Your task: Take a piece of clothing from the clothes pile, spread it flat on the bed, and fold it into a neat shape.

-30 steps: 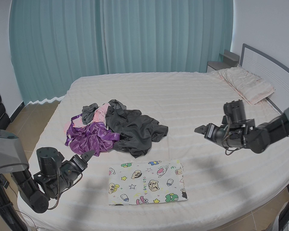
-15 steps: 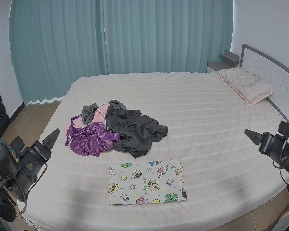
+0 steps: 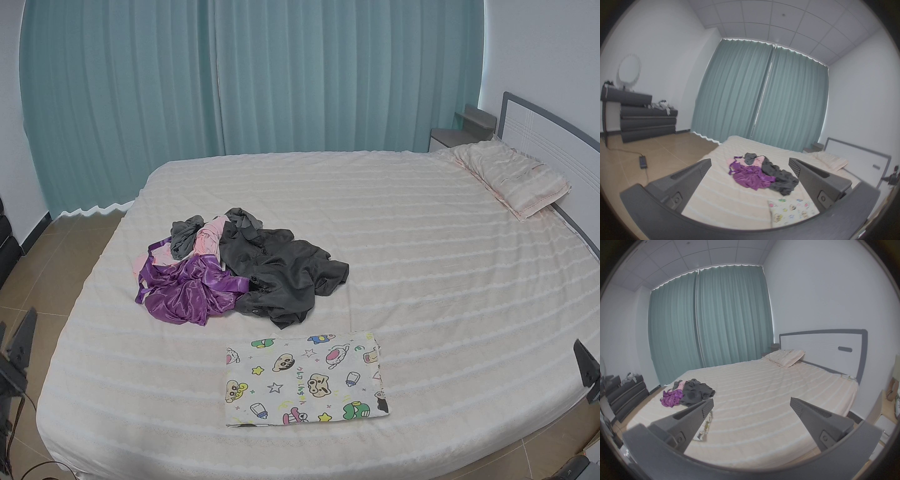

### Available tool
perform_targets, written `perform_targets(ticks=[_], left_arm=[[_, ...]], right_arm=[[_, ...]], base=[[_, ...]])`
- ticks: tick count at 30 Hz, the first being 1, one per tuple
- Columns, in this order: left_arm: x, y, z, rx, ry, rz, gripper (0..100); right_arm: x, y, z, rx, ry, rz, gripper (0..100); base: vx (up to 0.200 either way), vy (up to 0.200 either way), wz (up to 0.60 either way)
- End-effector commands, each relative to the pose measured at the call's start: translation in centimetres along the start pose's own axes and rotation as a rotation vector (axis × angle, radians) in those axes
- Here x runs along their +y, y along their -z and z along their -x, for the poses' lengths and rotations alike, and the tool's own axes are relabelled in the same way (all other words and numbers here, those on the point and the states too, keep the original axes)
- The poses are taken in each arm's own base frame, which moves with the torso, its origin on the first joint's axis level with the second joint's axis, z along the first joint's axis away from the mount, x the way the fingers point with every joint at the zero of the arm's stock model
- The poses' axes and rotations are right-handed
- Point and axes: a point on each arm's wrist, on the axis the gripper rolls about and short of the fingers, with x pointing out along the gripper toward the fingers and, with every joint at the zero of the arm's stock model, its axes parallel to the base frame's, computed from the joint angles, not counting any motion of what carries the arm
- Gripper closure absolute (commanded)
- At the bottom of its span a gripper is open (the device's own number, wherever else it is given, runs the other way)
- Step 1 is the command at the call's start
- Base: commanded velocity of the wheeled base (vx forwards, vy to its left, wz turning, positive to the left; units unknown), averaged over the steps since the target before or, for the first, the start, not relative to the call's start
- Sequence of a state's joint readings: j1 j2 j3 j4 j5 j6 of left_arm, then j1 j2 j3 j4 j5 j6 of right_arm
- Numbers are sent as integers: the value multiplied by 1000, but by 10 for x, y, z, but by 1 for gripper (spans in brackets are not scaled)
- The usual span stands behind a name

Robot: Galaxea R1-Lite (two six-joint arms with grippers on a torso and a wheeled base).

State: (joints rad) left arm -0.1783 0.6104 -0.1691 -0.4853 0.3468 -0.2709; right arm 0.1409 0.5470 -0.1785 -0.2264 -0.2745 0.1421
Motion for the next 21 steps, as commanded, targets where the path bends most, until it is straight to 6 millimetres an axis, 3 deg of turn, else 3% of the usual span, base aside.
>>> perform_targets(ticks=[1,5,8,9,11,15,19,21], left_arm=[[35,38,83,-163,-174,-238,0],[42,74,73,-39,-128,-272,0],[41,78,71,-18,-52,-264,0],[38,80,71,9,75,-254,0],[38,85,72,66,150,-271,0],[37,84,72,64,178,-302,0],[37,84,72,66,166,-292,0],[37,84,72,66,168,-288,0]], right_arm=[[-21,73,51,-140,89,130,0],[-17,74,50,-145,-61,112,0],[-16,73,49,-170,-102,107,0],[-14,73,48,-187,-177,110,0],[-13,73,48,-196,-236,110,0],[-14,73,48,-199,-202,133,0],[-20,73,48,-180,86,133,0],[-19,73,49,-180,17,165,0]], base=[[0,0,0],[0,0,0],[0,0,0],[0,0,0],[0,0,0],[0,0,0],[0,0,0],[0,0,0]])
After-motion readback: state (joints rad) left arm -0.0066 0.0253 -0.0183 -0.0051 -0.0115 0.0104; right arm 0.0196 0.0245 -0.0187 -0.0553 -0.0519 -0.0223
